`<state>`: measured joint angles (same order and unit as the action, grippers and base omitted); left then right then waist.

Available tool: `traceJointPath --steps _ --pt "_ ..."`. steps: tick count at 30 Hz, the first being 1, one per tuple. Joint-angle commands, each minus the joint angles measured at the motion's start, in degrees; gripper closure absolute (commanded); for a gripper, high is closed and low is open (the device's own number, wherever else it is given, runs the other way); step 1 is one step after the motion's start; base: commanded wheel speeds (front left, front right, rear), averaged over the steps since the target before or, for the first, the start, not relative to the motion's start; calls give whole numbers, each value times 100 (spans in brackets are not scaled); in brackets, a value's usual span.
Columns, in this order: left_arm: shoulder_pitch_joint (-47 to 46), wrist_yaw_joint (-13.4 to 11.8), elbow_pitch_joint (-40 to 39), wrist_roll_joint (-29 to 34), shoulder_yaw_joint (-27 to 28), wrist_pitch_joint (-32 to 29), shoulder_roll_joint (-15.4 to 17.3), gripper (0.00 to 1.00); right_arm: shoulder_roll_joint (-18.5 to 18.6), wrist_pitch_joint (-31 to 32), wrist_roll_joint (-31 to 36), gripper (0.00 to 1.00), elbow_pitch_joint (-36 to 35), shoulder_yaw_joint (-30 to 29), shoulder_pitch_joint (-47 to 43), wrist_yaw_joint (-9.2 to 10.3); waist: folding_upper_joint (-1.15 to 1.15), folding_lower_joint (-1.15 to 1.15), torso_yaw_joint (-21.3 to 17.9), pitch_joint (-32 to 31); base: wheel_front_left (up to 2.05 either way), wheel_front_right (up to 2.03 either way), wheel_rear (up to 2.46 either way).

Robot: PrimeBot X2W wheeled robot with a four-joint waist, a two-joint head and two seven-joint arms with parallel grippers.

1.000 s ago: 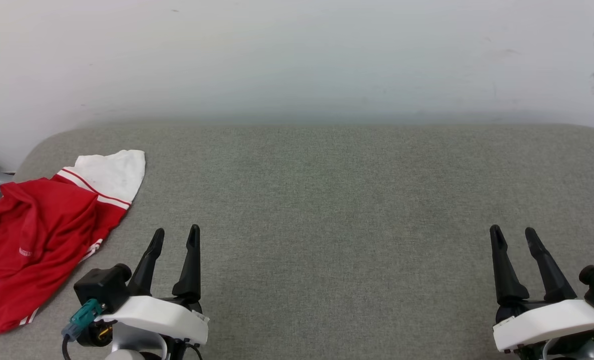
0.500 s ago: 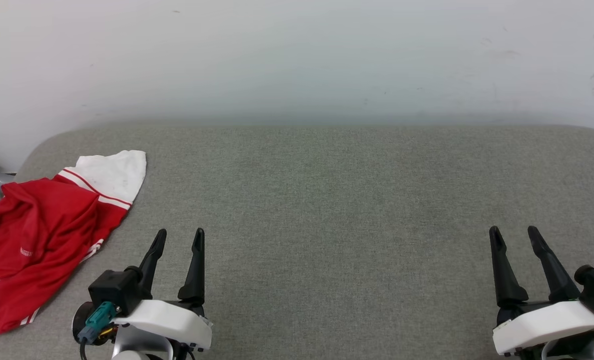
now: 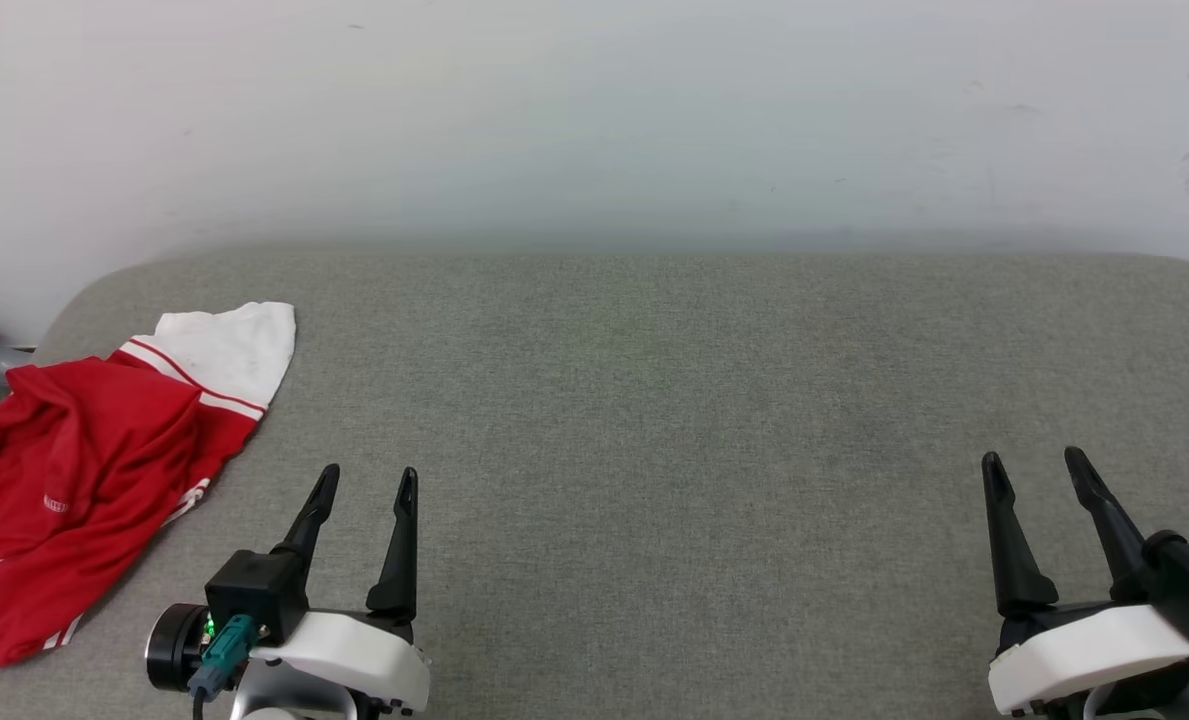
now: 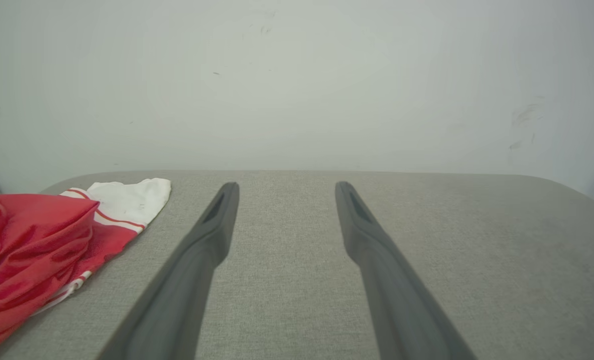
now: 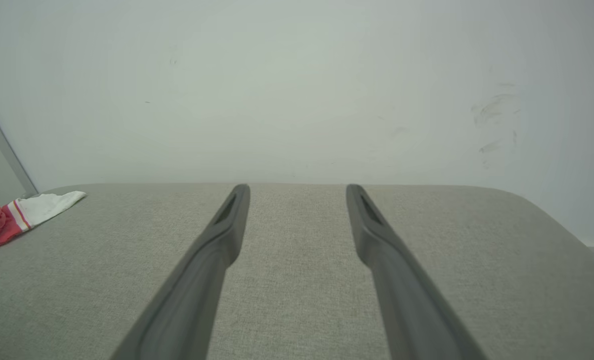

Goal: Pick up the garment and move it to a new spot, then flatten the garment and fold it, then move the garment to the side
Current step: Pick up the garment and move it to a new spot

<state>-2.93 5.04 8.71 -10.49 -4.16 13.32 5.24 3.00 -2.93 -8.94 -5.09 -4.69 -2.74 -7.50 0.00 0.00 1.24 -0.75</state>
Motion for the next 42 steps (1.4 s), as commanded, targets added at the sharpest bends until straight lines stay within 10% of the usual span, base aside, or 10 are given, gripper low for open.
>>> traceJointPath --steps 1,42 --pt "-46 25 10 124 8 59 2 0 -19 -10 165 0 -53 8 -71 2 0 0 16 0 0 0 0" --pt "-110 214 -64 181 806 190 -209 0 -16 -221 676 0 -67 799 348 4 0 0 2851 225 0 0 0"
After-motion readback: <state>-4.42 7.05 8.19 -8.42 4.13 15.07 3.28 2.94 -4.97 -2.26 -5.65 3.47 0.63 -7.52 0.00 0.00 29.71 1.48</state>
